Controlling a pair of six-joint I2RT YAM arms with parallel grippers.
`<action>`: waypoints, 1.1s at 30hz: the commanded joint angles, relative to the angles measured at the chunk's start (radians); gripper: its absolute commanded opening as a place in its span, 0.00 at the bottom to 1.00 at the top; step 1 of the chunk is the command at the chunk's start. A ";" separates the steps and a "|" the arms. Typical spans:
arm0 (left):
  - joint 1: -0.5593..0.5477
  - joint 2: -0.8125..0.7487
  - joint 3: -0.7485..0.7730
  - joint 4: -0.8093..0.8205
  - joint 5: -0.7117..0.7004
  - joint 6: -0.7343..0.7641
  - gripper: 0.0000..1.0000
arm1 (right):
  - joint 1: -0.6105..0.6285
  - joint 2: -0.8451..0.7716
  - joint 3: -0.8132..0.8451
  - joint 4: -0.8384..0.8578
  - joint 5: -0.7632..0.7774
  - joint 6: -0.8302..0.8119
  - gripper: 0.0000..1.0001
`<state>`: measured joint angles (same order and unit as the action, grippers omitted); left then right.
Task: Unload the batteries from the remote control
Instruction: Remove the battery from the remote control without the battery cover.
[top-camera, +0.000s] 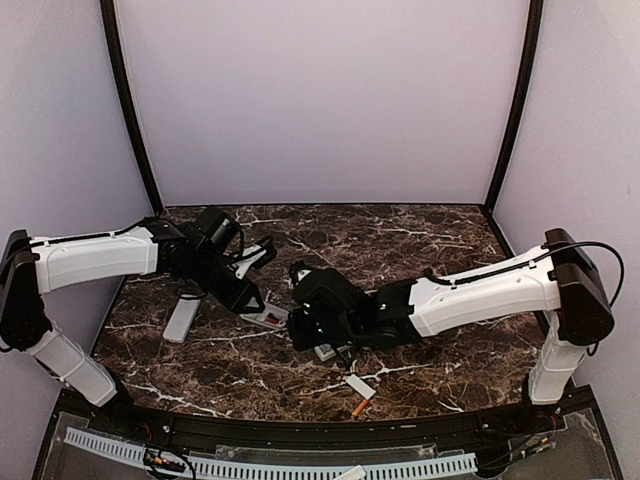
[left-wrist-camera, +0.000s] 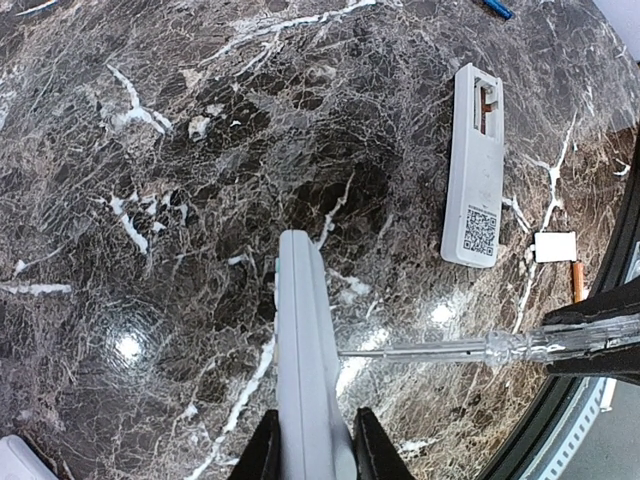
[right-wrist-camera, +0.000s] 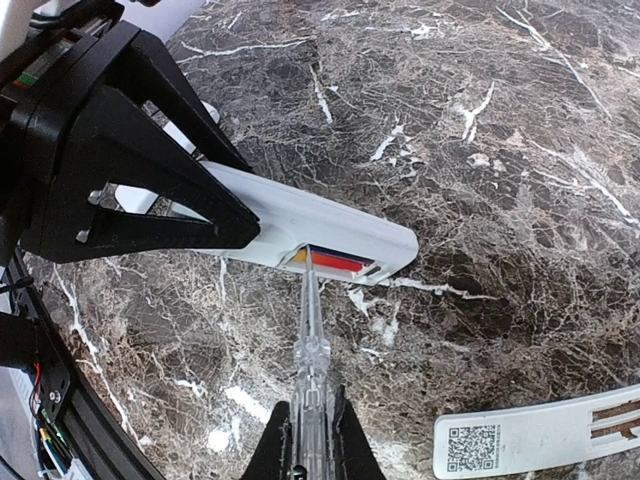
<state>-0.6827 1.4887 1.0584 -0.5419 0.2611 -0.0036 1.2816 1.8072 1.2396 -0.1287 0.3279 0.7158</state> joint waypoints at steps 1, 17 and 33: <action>-0.002 -0.003 0.007 -0.018 0.010 0.008 0.00 | -0.005 0.014 0.005 0.072 -0.025 -0.004 0.00; 0.000 0.012 0.010 -0.025 0.013 -0.013 0.00 | -0.049 0.012 -0.111 0.272 -0.181 0.123 0.00; 0.024 0.071 0.035 -0.065 0.044 -0.043 0.00 | -0.063 -0.035 -0.199 0.322 -0.112 0.186 0.00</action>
<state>-0.6712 1.5242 1.0920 -0.5575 0.2451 -0.0338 1.2232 1.8050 1.0653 0.1658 0.1799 0.8799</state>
